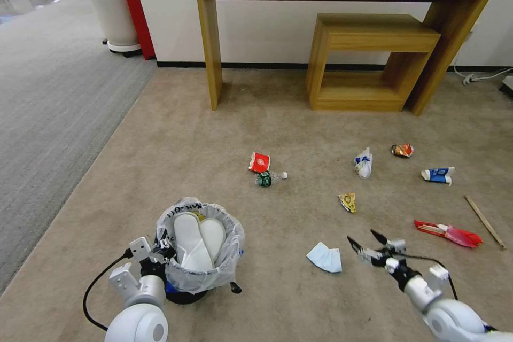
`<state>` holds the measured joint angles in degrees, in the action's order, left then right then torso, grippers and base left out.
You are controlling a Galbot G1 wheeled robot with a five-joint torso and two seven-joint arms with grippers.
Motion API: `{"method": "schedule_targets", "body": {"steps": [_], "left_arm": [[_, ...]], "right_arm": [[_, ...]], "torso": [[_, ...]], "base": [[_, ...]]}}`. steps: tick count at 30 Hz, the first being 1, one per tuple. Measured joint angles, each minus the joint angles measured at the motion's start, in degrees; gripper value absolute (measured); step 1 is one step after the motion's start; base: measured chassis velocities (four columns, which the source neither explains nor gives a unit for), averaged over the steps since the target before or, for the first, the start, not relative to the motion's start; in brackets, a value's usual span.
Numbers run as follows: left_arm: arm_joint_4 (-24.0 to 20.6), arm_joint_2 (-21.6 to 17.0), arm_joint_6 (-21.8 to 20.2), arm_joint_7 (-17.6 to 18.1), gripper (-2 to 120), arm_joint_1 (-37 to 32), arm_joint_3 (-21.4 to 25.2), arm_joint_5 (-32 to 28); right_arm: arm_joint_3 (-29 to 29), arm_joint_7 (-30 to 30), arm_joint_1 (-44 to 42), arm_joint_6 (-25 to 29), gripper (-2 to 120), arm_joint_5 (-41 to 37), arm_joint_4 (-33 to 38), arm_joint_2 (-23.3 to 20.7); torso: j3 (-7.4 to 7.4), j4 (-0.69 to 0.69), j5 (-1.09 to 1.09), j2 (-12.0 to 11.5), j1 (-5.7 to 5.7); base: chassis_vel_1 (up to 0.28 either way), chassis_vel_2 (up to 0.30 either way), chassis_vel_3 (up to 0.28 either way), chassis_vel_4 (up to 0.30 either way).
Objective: Pick up the trash bin and place the garbage on the floor into it.
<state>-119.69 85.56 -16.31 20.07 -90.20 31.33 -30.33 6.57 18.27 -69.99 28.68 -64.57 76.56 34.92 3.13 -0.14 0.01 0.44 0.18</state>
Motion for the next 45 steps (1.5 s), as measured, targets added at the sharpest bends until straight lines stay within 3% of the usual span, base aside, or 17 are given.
{"method": "schedule_targets", "body": {"steps": [7, 12, 15, 27, 38, 43, 45], "left_arm": [[0.43, -0.17, 0.23, 0.00, 3, 0.02, -0.02, -0.05], [0.49, -0.57, 0.23, 0.03, 3, -0.01, -0.01, -0.32], [0.66, -0.93, 0.29, 0.07, 3, -0.05, 0.03, -0.50], [0.34, -0.40, 0.43, 0.14, 3, -0.55, -0.32, -0.29], [-0.09, -0.54, 0.50, 0.14, 3, -1.30, -0.17, -0.44], [0.14, -0.71, 0.65, 0.14, 3, -1.35, -0.13, -0.55], [0.32, -0.79, 0.71, 0.14, 3, -1.30, -0.12, -0.64]], "right_arm": [[3.11, 4.26, 3.85, 0.45, 100, -2.62, -8.63, 6.74], [3.02, 5.10, 4.31, 0.31, 100, -3.19, -11.28, 8.39], [2.58, 6.44, 5.49, 0.23, 100, -2.49, -16.69, 10.61], [6.06, 7.29, 8.49, 0.42, 90, 0.99, -22.79, 15.96], [9.45, 8.32, 12.53, 0.99, 89, 4.22, -29.01, 20.23], [10.22, 7.43, 13.76, 1.55, 80, 5.39, -30.57, 21.49], [10.50, 7.01, 14.06, 1.82, 70, 6.01, -31.07, 21.97]], "torso": [[0.00, 0.02, 0.02, 0.00, 0.00], [0.00, 0.02, 0.01, 0.00, 0.00], [0.00, 0.00, 0.01, 0.00, 0.00], [0.01, 0.00, -0.01, 0.00, -0.01], [0.01, 0.00, -0.02, -0.01, 0.00], [0.01, 0.01, -0.01, 0.00, 0.00], [0.01, 0.01, -0.01, -0.01, 0.00]], "base": [[0.000, 0.000, 0.000, 0.000], [0.000, 0.000, 0.000, 0.000], [0.000, 0.000, 0.000, 0.000], [0.000, 0.000, 0.000, 0.000], [0.000, 0.000, 0.000, 0.000], [0.000, 0.000, 0.000, 0.000], [0.000, 0.000, 0.000, 0.000]]}}
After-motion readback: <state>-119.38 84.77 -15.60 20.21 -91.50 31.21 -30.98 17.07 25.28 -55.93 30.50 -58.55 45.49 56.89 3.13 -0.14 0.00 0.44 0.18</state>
